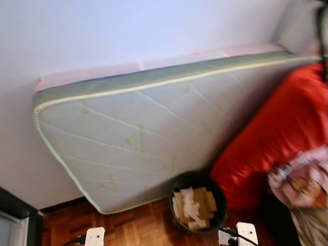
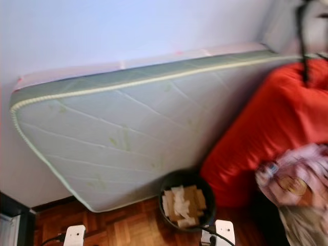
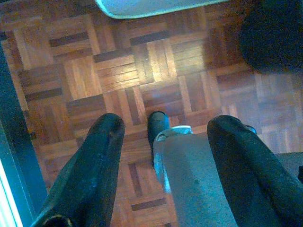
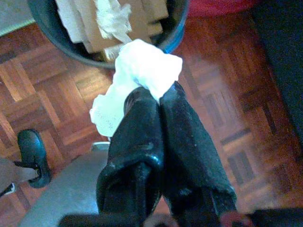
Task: Clean up the room
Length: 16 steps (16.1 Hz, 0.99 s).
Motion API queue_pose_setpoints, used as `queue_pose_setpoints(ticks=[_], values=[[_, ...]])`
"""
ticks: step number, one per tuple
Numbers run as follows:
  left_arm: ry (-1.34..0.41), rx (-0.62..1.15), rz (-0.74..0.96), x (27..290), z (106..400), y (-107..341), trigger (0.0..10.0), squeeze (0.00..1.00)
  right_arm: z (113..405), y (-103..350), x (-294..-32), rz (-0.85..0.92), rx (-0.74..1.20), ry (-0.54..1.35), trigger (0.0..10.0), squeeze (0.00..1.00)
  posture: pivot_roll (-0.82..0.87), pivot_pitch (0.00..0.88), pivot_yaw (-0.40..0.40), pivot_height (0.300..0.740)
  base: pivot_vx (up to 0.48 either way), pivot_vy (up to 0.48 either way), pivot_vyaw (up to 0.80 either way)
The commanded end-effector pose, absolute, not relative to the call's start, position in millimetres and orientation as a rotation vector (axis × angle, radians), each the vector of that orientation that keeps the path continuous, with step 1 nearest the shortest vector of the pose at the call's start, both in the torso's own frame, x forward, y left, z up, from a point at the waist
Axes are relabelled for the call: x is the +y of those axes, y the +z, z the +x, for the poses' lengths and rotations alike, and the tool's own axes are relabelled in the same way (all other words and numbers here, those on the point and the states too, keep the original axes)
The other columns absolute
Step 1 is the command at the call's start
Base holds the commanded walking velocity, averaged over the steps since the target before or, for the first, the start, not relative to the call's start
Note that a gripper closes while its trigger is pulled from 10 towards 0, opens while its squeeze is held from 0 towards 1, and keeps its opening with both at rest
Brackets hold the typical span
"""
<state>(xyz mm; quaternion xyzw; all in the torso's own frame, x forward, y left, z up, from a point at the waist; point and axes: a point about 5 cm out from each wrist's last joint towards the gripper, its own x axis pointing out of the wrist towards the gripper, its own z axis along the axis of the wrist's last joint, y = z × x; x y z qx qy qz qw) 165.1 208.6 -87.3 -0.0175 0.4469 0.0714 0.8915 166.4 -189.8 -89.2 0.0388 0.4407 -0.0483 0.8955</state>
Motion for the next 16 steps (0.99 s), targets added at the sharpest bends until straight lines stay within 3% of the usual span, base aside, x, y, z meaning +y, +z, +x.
queue_pose_setpoints(ticks=[1, 8, 16], values=[[0.142, 0.941, -0.036, 207, 161, -90, 10.0, 0.0, 162, -91, -193, 0.071, 0.922, -0.104, 10.0, 0.0, 0.01, 0.07, -0.061, 0.729, 0.315, 0.0, 0.0], [0.143, 0.901, -0.038, 206, 166, -87, 10.0, 0.0, 165, -88, -193, 0.068, 0.891, -0.075, 10.0, 0.0, 0.01, 0.086, -0.064, 0.729, 0.222, 0.0, 0.0], [0.134, 0.474, -0.098, 202, 237, -36, 10.0, 0.0, 172, -78, -190, 0.107, 0.72, 0.028, 10.0, 0.0, 0.02, 0.127, -0.076, 0.729, 0.0, 0.0, 0.0]])
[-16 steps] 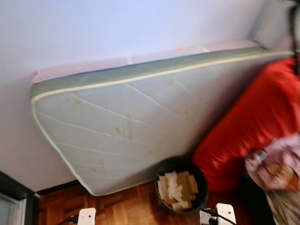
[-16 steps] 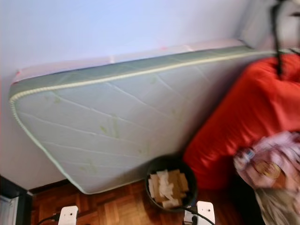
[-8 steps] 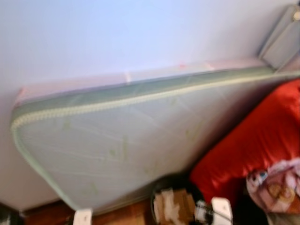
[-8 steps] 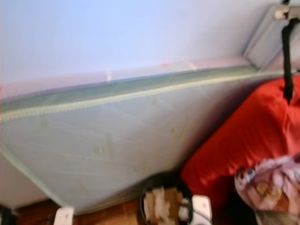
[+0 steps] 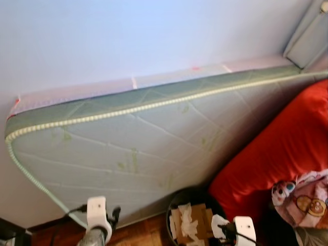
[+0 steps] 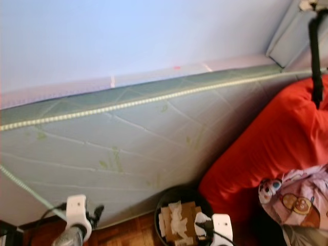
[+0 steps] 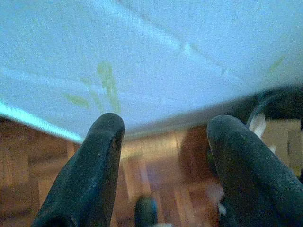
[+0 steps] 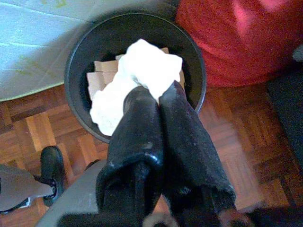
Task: Clean up the room
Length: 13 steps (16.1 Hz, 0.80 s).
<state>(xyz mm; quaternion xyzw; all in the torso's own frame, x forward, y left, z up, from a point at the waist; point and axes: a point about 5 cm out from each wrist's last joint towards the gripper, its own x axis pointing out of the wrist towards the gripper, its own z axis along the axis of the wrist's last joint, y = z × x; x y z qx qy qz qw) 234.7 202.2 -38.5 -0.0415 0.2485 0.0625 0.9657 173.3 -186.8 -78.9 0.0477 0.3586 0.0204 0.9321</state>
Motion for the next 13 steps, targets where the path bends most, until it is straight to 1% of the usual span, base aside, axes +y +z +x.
queue_pose_setpoints(ticks=[1, 3, 6, 9, 11, 13], values=[[0.132, 0.441, -0.092, 202, 239, -32, 10.0, 0.0, 172, -78, -190, 0.11, 0.71, 0.032, 10.0, 0.0, 0.02, 0.127, -0.076, 0.729, 0.0, 0.0, 0.0], [0.128, 0.291, -0.071, 200, 244, -13, 10.0, 0.0, 174, -75, -191, 0.137, 0.659, 0.021, 10.0, 0.0, 0.02, 0.139, -0.08, 0.729, 0.0, 0.0, 0.0], [0.153, 0.199, -0.058, 201, 237, -3, 10.0, 0.0, 173, -72, -195, 0.147, 0.622, -0.001, 10.0, 0.0, 0.03, 0.153, -0.092, 0.729, 0.0, 0.0, 0.0], [0.162, 0.162, -0.058, 198, 237, 4, 10.0, 0.0, 173, -72, -197, 0.152, 0.613, -0.007, 10.0, 0.0, 0.03, 0.151, -0.099, 0.729, 0.0, 0.0, 0.0], [0.148, 0.151, -0.058, 192, 242, 9, 10.0, 0.0, 172, -72, -198, 0.154, 0.606, -0.01, 10.0, 0.0, 0.02, 0.144, -0.099, 0.729, 0.0, 0.0, 0.0], [0.145, 0.156, -0.062, 189, 242, 10, 10.0, 0.0, 172, -72, -198, 0.153, 0.611, -0.013, 10.0, 0.0, 0.01, 0.126, -0.097, 0.729, 0.0, 0.0, 0.0]])
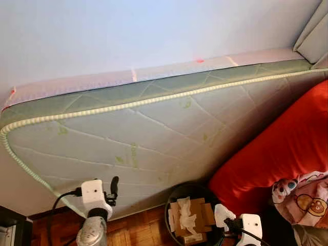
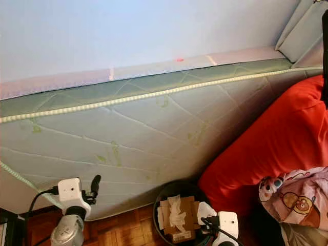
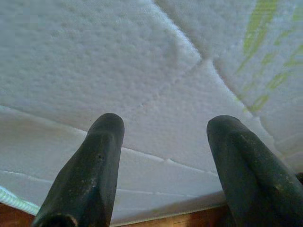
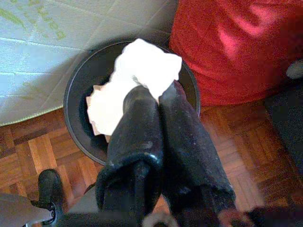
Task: Clean up the room
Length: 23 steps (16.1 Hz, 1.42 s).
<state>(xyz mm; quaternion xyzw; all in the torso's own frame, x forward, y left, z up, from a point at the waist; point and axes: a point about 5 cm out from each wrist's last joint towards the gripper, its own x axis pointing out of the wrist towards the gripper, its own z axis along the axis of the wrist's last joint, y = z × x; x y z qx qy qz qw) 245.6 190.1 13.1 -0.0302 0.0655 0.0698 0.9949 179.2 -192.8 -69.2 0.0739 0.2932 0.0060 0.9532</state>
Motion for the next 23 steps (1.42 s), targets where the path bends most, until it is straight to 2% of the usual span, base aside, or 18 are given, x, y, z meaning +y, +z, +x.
queue_pose_setpoints(ticks=[1, 6, 8, 11, 19, 21, 23], values=[[0.144, 0.158, -0.064, 188.8, 242.5, 9.5, 10.0, 0.0, 171.7, -72.2, -198.1, 0.149, 0.615, -0.01, 10.0, 0.0, 0.01, 0.126, -0.097, 0.729, 0.0, 0.0, 0.0], [0.144, 0.155, -0.066, 188.8, 244.4, 11.5, 10.0, 0.0, 170.4, -73.8, -198.5, 0.127, 0.637, -0.014, 10.0, 0.0, 0.02, 0.103, -0.095, 0.729, 0.0, 0.0, 0.0], [0.142, 0.151, -0.067, 188.5, 245.5, 12.9, 10.0, 0.0, 170.3, -74.0, -198.3, 0.122, 0.641, -0.01, 10.0, 0.0, 0.02, 0.102, -0.096, 0.72, 0.0, 0.0, 0.0], [0.15, 0.148, -0.082, 188.2, 246.3, 14.0, 10.0, 0.0, 171.5, -72.7, -198.3, 0.125, 0.624, -0.009, 10.0, 0.0, 0.02, 0.122, -0.097, 0.677, 0.0, 0.0, 0.0], [0.145, 0.156, -0.085, 188.5, 246.7, 14.4, 10.0, 0.0, 171.6, -73.6, -196.4, 0.128, 0.638, 0.005, 10.0, 0.0, 0.02, 0.141, -0.095, 0.677, 0.0, 0.0, 0.0], [0.137, 0.167, -0.084, 188.4, 246.5, 13.3, 10.0, 0.0, 171.6, -73.6, -196.1, 0.129, 0.638, 0.009, 10.0, 0.0, 0.02, 0.142, -0.096, 0.653, 0.0, 0.0, 0.0], [0.122, 0.179, -0.064, 187.5, 246.7, 12.6, 10.0, 0.0, 172.1, -72.8, -196.2, 0.14, 0.626, 0.006, 10.0, 0.0, 0.02, 0.143, -0.094, 0.648, 0.0, 0.0, 0.0]])
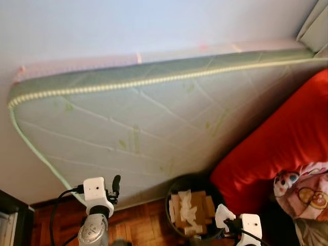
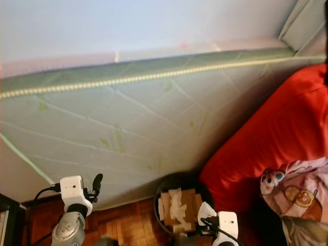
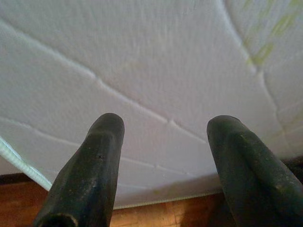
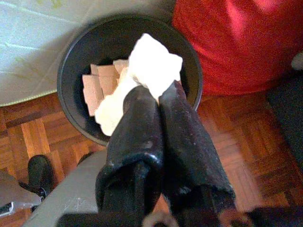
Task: Clean up the room
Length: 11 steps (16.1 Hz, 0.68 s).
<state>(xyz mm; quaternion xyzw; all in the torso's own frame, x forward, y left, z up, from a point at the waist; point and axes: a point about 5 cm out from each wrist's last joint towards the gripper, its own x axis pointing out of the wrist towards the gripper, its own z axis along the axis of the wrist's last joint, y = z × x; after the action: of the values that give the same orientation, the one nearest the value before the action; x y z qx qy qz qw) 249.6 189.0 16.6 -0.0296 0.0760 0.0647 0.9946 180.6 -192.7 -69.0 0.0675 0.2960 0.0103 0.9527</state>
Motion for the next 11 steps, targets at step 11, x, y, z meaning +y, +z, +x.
queue_pose_setpoints(ticks=[11], values=[[0.059, 0.144, -0.043, 188, 256, 28, 10.0, 0.0, 170, -73, -187, 0.321, 0.557, -0.07, 10.0, 0.0, 0.05, 0.174, -0.03, 0.648, 0.0, 0.0, 0.0]])
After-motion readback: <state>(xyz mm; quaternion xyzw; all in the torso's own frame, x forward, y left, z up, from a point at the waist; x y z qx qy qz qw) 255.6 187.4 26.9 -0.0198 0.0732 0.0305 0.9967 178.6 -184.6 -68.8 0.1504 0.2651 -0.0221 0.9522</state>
